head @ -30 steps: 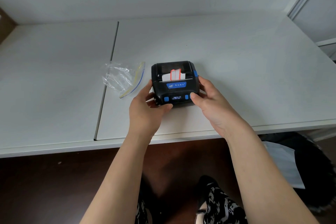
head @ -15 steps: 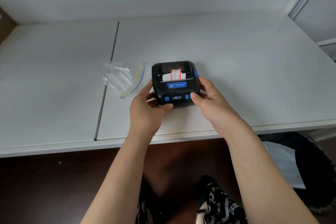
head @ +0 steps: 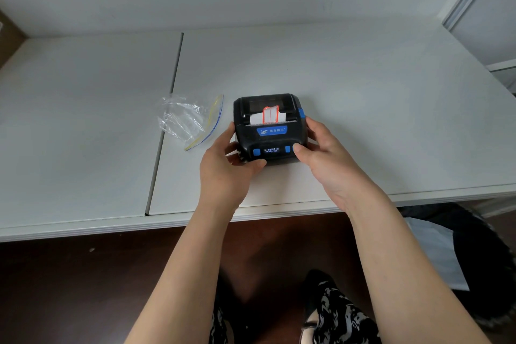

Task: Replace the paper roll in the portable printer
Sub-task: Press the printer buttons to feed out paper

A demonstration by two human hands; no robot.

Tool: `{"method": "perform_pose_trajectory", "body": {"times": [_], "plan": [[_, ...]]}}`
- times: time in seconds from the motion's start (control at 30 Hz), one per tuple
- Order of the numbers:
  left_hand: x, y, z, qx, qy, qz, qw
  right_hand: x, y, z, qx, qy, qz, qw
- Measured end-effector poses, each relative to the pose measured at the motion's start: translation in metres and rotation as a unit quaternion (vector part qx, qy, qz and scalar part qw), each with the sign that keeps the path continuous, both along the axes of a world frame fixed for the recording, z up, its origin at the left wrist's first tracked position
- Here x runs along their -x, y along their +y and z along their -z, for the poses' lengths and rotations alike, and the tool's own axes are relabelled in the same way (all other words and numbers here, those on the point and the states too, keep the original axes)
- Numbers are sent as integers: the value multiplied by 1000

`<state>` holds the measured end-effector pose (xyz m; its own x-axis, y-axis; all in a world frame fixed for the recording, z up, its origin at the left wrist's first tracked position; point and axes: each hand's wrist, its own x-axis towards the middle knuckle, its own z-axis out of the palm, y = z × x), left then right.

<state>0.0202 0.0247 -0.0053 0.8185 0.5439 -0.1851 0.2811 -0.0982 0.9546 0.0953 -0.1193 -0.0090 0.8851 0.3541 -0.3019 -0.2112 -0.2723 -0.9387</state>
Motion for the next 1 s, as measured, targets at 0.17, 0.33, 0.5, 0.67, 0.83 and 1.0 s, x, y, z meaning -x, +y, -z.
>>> {"method": "perform_pose_trajectory", "body": {"times": [0.17, 0.33, 0.5, 0.67, 0.83, 1.0], "plan": [[0, 0, 0, -3, -2, 0, 1000, 2, 1, -2, 10, -3, -1, 1000], [0, 0, 0, -5, -1, -1, 1000, 6, 6, -7, 34, -28, 12, 999], [0, -1, 0, -2, -1, -5, 1000, 9, 10, -8, 47, -36, 27, 998], [0, -1, 1, -3, 0, -5, 1000, 9, 10, -9, 49, -40, 29, 998], [0, -1, 1, -2, 0, -5, 1000, 9, 6, -11, 27, -16, 23, 999], [0, -1, 0, 1, -1, -6, 1000, 6, 4, -9, -16, 7, 38, 999]]}}
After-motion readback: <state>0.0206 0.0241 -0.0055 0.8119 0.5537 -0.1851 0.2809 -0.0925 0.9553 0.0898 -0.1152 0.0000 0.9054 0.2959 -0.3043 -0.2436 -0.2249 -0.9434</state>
